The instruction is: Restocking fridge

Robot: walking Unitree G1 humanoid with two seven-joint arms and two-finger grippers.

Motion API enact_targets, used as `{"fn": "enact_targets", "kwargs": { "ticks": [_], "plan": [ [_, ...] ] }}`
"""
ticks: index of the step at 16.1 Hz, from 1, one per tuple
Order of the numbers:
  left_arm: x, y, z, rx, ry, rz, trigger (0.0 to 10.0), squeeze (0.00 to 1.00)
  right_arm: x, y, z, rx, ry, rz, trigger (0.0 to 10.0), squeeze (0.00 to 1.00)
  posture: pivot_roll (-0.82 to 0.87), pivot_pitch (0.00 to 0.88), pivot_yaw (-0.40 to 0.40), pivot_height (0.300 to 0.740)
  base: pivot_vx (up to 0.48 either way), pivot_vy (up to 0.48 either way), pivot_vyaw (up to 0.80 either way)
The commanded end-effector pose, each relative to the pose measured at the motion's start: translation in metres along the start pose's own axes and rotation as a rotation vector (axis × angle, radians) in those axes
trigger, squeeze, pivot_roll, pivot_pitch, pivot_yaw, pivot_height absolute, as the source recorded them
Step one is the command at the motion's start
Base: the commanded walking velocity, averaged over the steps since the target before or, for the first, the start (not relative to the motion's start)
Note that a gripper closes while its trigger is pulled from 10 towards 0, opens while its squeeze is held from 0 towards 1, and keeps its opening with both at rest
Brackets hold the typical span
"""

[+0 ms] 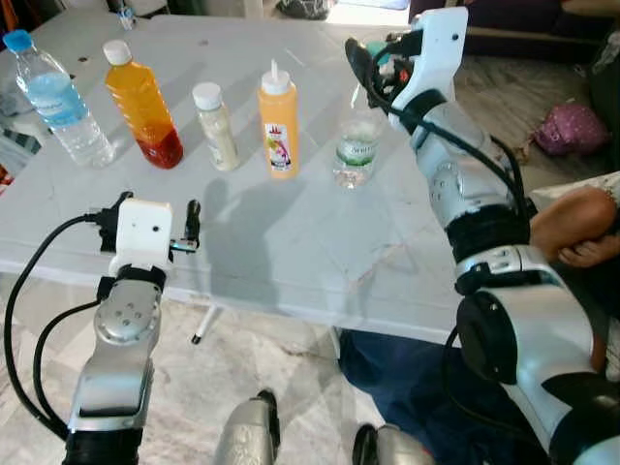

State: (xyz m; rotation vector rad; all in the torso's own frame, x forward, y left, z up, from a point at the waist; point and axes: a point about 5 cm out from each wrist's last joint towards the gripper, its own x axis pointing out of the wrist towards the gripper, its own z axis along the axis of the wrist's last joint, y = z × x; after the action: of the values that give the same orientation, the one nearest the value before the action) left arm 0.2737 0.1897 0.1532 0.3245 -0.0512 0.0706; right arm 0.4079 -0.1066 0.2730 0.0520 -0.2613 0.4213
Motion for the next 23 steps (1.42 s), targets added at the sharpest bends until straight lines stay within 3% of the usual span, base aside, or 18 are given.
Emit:
{"fn": "enact_targets", "kwargs": {
  "ticks": [1, 9, 12, 14, 15, 16, 17, 18, 19, 23],
  "plan": [
    [0.001, -0.001, -0.001, 0.004, 0.011, -0.009, 10.0, 0.0, 0.0, 0.004, 0.001, -0.009, 0.001, 0.013, 0.0, 0.0, 0.2, 0.15, 0.054, 0.74, 0.0, 0.0, 0.0],
    [0.001, -0.003, -0.004, -0.004, 0.018, -0.011, 10.0, 0.0, -0.005, 0.011, -0.003, 0.034, 0.08, 0.04, 0.0, 0.0, 0.19, 0.143, 0.045, 0.74, 0.0, 0.0, 0.0],
    [-0.001, -0.007, -0.007, -0.017, 0.029, -0.022, 10.0, 0.0, -0.024, 0.008, -0.012, 0.031, 0.121, 0.004, 0.0, 0.0, 0.16, 0.123, 0.047, 0.74, 0.0, 0.0, 0.0],
    [-0.004, -0.013, -0.012, -0.041, 0.047, -0.025, 10.0, 0.0, -0.053, 0.015, -0.02, 0.003, 0.087, -0.006, 0.0, 0.0, 0.14, 0.101, 0.036, 0.74, 0.0, 0.0, 0.0],
    [-0.005, -0.016, -0.014, -0.056, 0.048, -0.029, 10.0, 0.0, -0.066, 0.021, -0.022, 0.025, 0.06, 0.012, 0.7, 0.0, 0.13, 0.087, 0.026, 0.74, 0.0, 0.0, 0.0],
    [-0.005, -0.018, -0.014, -0.061, 0.049, -0.029, 10.0, 0.0, -0.075, 0.024, -0.023, 0.038, 0.047, -0.001, 2.5, 0.0, 0.13, 0.077, 0.021, 0.74, 0.0, 0.0, 0.0],
    [-0.003, -0.023, -0.015, -0.073, 0.051, -0.025, 10.0, 0.0, -0.096, 0.026, -0.032, 0.062, 0.043, -0.071, 3.5, 0.0, 0.12, 0.064, 0.015, 0.74, 0.0, 0.0, 0.0],
    [-0.002, -0.024, -0.015, -0.08, 0.052, -0.023, 10.0, 0.0, -0.105, 0.028, -0.035, 0.046, 0.047, -0.1, 5.0, 0.0, 0.12, 0.059, 0.017, 0.74, 0.0, 0.0, 0.0],
    [-0.001, -0.026, -0.015, -0.084, 0.05, -0.029, 10.0, 0.0, -0.111, 0.032, -0.038, 0.053, 0.047, -0.12, 10.0, 0.0, 0.11, 0.051, 0.021, 0.74, 0.0, 0.0, 0.0],
    [0.002, -0.033, -0.018, -0.095, 0.053, -0.041, 10.0, 0.0, -0.126, 0.035, -0.048, 0.038, 0.071, -0.171, 10.0, 0.0, 0.09, 0.026, 0.014, 0.74, 0.0, 0.0, 0.0]
  ]
}}
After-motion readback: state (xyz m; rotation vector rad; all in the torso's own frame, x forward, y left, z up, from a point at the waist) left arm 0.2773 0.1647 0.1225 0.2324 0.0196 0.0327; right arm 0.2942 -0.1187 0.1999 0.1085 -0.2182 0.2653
